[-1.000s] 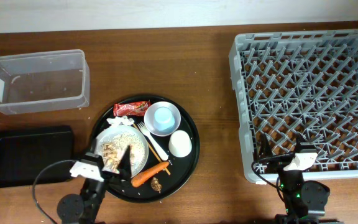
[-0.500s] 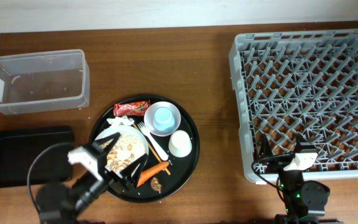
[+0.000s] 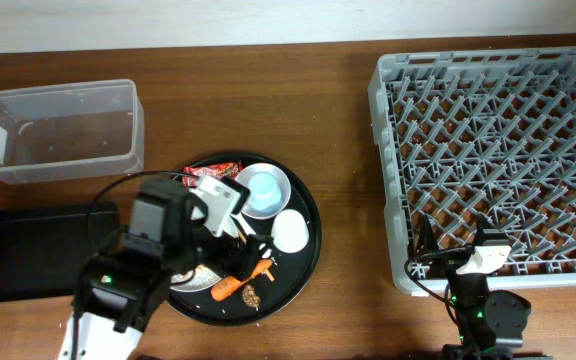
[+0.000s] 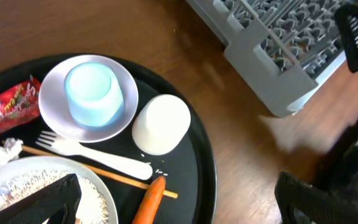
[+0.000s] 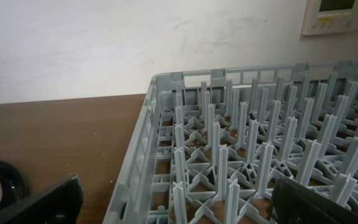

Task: Sort waste into correct bins and load items into the dishwasher rack
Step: 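Lower the left gripper and grasp the white plate's rim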

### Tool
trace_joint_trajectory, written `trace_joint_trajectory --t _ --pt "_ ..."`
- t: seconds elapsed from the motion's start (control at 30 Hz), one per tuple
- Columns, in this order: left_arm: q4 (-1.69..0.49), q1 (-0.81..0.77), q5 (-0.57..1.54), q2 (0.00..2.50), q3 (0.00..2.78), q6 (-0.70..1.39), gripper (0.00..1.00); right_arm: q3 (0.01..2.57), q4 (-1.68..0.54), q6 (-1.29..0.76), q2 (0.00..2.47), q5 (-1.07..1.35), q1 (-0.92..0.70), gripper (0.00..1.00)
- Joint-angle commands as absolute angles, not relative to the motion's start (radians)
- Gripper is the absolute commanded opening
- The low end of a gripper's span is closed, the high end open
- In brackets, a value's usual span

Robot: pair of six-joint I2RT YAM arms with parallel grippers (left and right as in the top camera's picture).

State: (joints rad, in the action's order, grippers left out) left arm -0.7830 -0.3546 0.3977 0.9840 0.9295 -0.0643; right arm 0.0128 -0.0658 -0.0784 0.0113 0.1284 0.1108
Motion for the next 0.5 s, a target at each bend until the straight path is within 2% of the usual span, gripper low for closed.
trace_joint_trajectory --t 0.0,0.27,0.37,0.47 --pt "-0.775 -0.39 0.318 0.984 0.949 -0.083 0.99 0.006 -0.068 -0.078 0.004 0.12 0.118 0.99" --pt "-0.79 -0.395 0.382 1.009 0.949 -0.054 0.99 0.006 -0.068 -0.078 0.004 0.12 0.118 0.99" --pt "-0.823 -0.44 0.289 1.137 0.949 -0.049 0.99 0.006 -0.068 -0.078 0.004 0.12 0.118 0.99" --pt "-0.762 -0.447 0.265 1.248 0.949 -0.011 0.99 0.006 -0.068 -0.078 0.004 0.12 0.118 0.99"
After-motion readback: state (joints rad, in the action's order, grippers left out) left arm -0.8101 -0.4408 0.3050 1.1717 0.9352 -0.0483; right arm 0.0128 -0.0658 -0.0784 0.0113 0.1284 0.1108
